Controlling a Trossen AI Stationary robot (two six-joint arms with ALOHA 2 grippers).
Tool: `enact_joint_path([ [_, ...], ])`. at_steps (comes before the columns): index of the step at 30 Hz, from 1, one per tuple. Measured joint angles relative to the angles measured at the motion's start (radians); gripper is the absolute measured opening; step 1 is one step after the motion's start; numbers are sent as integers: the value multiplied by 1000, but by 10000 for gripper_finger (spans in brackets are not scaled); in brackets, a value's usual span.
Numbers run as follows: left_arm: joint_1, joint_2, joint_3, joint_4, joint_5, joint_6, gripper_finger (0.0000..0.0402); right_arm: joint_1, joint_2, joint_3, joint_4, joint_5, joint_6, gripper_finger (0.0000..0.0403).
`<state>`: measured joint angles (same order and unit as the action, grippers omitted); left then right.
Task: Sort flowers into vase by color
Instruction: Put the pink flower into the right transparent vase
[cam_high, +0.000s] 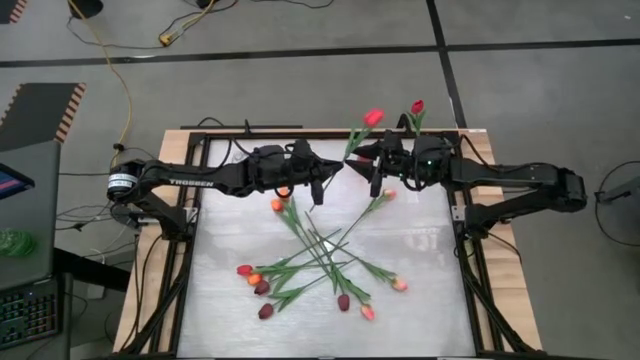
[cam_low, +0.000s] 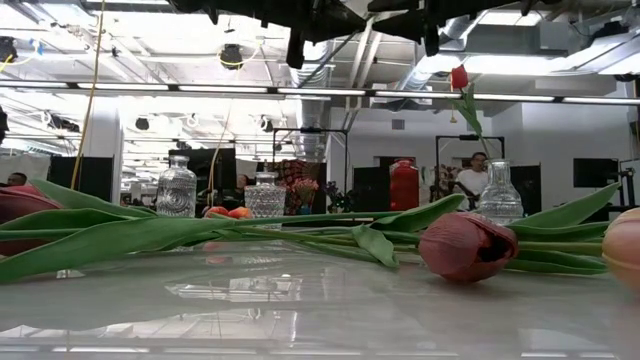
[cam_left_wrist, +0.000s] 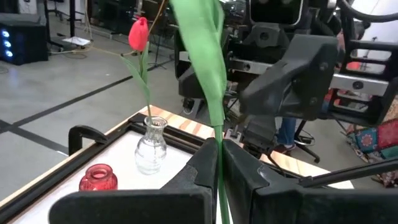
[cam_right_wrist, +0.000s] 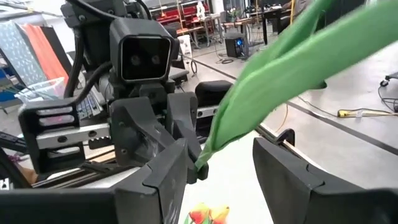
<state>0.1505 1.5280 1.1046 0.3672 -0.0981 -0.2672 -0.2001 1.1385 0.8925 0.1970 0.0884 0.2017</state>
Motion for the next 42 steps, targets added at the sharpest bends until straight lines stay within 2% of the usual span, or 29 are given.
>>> enact_joint_path([
  [6, -11, 0, 0, -1, 41, 1, 4, 0, 0, 0, 41, 5, 0, 208],
  [10, -27, 0, 0, -2, 38, 32, 4, 2, 0, 0, 43, -9, 0, 192],
  [14, -33, 0, 0, -3, 28, 63, 4, 2, 0, 0, 43, -15, 0, 153],
  [23, -32, 0, 0, -20, -23, 96, 13, 2, 0, 0, 43, -19, -29, 39],
  [27, -32, 0, 0, -20, -26, 135, 43, 2, -1, 0, 34, -19, -50, 35],
  [31, -33, 0, 0, -22, -31, 144, 87, -13, -43, 0, -75, -8, -57, 36],
  [36, -30, 0, 0, -70, -75, 146, 133, -52, -162, 0, -255, 12, -57, 42],
  [42, -26, 0, 0, -107, -81, 143, 148, -107, -342, 0, -451, 66, -56, 40],
])
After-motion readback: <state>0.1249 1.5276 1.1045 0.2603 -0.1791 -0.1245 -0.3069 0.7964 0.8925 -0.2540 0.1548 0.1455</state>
